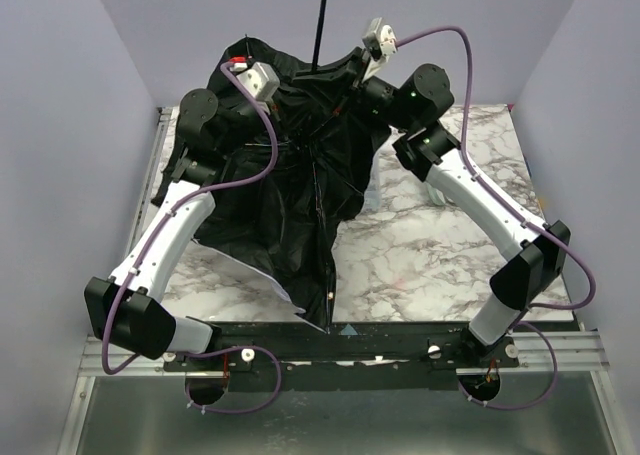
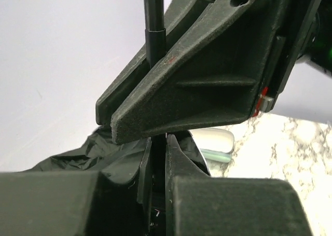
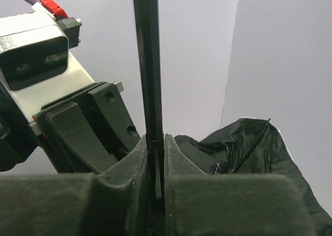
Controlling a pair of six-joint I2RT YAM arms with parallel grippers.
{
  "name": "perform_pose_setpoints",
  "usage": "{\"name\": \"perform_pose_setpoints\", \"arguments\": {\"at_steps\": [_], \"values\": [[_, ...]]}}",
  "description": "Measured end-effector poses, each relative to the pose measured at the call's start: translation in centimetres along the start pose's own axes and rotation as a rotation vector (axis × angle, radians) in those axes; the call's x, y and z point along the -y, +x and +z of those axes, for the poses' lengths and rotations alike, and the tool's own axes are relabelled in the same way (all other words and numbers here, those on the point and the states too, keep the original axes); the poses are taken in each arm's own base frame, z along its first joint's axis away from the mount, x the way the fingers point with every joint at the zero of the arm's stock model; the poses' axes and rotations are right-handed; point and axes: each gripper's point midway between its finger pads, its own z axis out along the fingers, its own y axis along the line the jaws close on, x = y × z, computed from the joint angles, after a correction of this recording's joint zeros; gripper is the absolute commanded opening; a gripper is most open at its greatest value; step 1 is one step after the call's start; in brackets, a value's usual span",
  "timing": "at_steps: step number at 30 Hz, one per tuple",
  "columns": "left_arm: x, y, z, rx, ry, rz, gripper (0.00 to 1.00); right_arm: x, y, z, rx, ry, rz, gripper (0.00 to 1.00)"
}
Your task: Open the umbrella
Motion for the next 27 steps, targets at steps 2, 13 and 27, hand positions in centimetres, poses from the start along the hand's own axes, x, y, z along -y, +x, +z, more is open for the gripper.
{"name": "perform_pose_setpoints", "arguments": {"at_steps": [2, 13, 27], "values": [[0.2, 0.0, 0.0, -0.01, 0.017, 0.015, 0.0, -0.4, 0.0, -0.5, -0.005, 0.001, 0.01, 0.7], [-1.7, -4.1, -1.6, -0.019, -0.017, 0.33, 0.0, -1.4, -2.4, -8.7, -0.088, 0.232, -0.046, 0.86], [3.1, -9.6, -7.5, -0.105, 0.167, 1.366, 0.0, 9.0, 0.7, -20.0, -0.393, 0.558, 0.314, 0.99]]}}
